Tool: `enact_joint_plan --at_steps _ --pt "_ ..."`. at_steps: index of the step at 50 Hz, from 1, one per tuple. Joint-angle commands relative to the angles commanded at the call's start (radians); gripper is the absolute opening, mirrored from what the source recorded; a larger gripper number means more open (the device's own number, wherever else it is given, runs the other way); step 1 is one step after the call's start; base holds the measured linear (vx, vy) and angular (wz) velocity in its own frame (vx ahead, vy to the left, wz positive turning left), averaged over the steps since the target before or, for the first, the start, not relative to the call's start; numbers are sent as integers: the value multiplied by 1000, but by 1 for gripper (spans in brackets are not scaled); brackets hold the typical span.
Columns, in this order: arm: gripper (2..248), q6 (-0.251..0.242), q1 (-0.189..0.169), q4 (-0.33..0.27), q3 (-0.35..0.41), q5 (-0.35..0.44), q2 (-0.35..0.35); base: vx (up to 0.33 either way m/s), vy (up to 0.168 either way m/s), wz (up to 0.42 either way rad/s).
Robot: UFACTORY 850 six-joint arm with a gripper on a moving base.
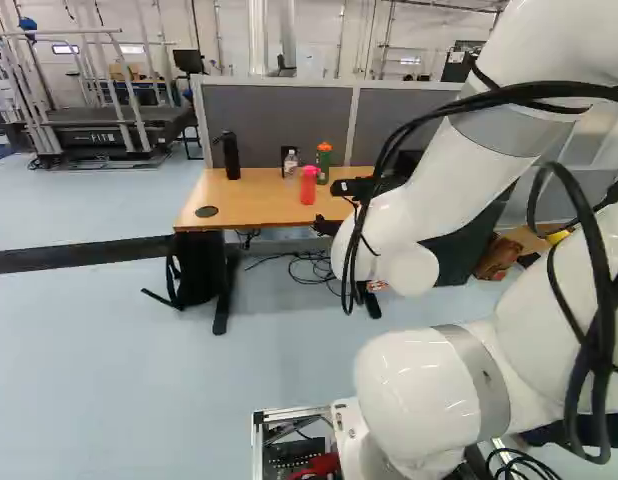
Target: Pick up the green bottle from the table
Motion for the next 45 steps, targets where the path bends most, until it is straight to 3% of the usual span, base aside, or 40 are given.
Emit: enact_joint_plan --at_steps 45 --pt "247 0 0 0 0 0 0 248 -119 -10"
